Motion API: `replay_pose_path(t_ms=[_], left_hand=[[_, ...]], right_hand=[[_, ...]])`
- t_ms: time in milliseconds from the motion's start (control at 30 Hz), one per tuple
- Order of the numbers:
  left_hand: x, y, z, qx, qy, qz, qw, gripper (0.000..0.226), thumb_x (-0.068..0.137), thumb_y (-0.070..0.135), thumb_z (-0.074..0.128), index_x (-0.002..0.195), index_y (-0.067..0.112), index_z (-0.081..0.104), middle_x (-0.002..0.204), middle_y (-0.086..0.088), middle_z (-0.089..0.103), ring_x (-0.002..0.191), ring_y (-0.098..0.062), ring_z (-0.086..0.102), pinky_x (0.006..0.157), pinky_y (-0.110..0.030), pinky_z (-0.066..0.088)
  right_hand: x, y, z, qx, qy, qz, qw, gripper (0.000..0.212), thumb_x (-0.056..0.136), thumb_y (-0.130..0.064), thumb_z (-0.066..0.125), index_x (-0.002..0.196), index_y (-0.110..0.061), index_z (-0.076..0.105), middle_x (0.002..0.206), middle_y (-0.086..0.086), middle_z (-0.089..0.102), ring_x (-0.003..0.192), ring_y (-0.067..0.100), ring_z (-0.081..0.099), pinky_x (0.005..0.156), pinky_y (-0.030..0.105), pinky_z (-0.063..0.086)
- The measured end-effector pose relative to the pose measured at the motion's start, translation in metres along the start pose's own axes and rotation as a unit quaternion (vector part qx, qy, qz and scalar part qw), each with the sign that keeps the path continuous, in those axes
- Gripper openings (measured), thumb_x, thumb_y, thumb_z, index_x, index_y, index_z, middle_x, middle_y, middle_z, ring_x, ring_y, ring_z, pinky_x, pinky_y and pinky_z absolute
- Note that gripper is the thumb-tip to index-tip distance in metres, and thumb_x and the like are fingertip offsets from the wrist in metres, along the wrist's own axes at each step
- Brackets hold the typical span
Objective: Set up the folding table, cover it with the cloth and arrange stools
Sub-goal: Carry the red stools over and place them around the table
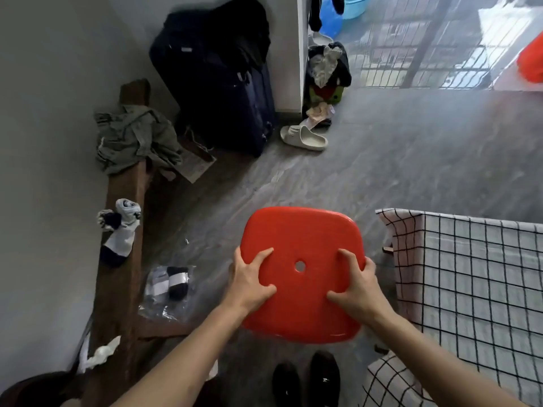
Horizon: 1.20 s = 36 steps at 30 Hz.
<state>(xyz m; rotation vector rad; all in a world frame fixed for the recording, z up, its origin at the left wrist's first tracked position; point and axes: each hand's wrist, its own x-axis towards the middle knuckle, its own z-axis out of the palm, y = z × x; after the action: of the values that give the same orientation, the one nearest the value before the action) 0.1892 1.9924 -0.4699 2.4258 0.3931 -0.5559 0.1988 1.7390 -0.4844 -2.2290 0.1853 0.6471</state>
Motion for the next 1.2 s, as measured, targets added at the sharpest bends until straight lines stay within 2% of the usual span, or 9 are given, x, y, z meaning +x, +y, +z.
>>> replay_pose_path(t_ms=[300, 567, 733, 933, 1033, 1100, 1200], left_hand=[[0.062, -0.040, 0.038, 0.012, -0.039, 0.023, 0.999, 0.084, 0.056, 0.040, 0.065, 0.132, 0.057, 0.036, 0.151, -0.011, 0.011, 0.133, -0.032, 0.038, 0.112, -0.041, 0.036], [0.077, -0.066, 0.043, 0.041, -0.060, 0.008, 0.997, 0.084, 0.058, 0.039, 0.066, 0.133, 0.058, 0.032, 0.152, -0.007, 0.003, 0.135, -0.036, 0.034, 0.111, -0.045, 0.037], [0.085, -0.083, 0.040, 0.041, -0.059, 0.005, 0.997, 0.079, 0.059, 0.037, 0.064, 0.129, 0.060, 0.035, 0.150, -0.002, 0.008, 0.134, -0.032, 0.036, 0.109, -0.045, 0.040], [0.102, -0.073, 0.032, 0.033, -0.062, 0.019, 0.997, 0.065, 0.066, 0.029, 0.063, 0.123, 0.055, 0.046, 0.155, -0.008, 0.009, 0.139, -0.034, 0.030, 0.112, -0.045, 0.034], [0.110, -0.067, 0.034, 0.080, -0.068, 0.036, 0.994, 0.064, 0.070, 0.029, 0.065, 0.126, 0.052, 0.044, 0.157, -0.009, 0.003, 0.143, -0.036, 0.019, 0.114, -0.048, 0.029], [0.110, -0.061, 0.038, 0.163, -0.069, 0.064, 0.982, 0.071, 0.071, 0.034, 0.067, 0.134, 0.048, 0.038, 0.158, -0.004, -0.002, 0.144, -0.036, 0.012, 0.115, -0.050, 0.025], [0.101, -0.046, 0.041, 0.255, -0.057, 0.116, 0.958, 0.079, 0.072, 0.037, 0.070, 0.141, 0.043, 0.031, 0.158, 0.000, -0.009, 0.146, -0.031, 0.006, 0.119, -0.049, 0.015]], right_hand=[[0.038, 0.035, 0.049, -0.007, 0.036, 0.033, 0.999, 0.092, 0.064, -0.033, 0.075, 0.139, -0.049, 0.024, 0.143, 0.011, 0.018, 0.120, 0.035, 0.043, 0.099, 0.049, 0.047], [0.053, 0.041, 0.082, -0.009, 0.023, 0.047, 0.999, 0.093, 0.067, -0.032, 0.078, 0.141, -0.048, 0.025, 0.143, 0.013, 0.019, 0.124, 0.037, 0.041, 0.104, 0.049, 0.044], [0.052, 0.034, 0.099, -0.023, 0.019, 0.056, 0.998, 0.093, 0.070, -0.029, 0.077, 0.144, -0.045, 0.023, 0.145, 0.015, 0.018, 0.128, 0.036, 0.035, 0.105, 0.047, 0.042], [0.035, 0.031, 0.125, 0.004, 0.051, 0.100, 0.994, 0.094, 0.074, -0.031, 0.078, 0.144, -0.043, 0.018, 0.143, 0.016, 0.017, 0.127, 0.038, 0.035, 0.105, 0.051, 0.041], [0.030, 0.031, 0.131, 0.003, 0.063, 0.114, 0.991, 0.092, 0.074, -0.029, 0.079, 0.144, -0.040, 0.021, 0.141, 0.017, 0.018, 0.127, 0.039, 0.036, 0.103, 0.048, 0.042], [0.031, 0.031, 0.129, -0.016, 0.063, 0.117, 0.991, 0.090, 0.075, -0.029, 0.078, 0.144, -0.037, 0.021, 0.138, 0.018, 0.021, 0.125, 0.040, 0.038, 0.101, 0.049, 0.044], [0.031, 0.023, 0.116, -0.096, 0.052, 0.108, 0.988, 0.089, 0.078, -0.032, 0.076, 0.146, -0.033, 0.019, 0.143, 0.017, 0.017, 0.128, 0.039, 0.034, 0.094, 0.051, 0.048]])
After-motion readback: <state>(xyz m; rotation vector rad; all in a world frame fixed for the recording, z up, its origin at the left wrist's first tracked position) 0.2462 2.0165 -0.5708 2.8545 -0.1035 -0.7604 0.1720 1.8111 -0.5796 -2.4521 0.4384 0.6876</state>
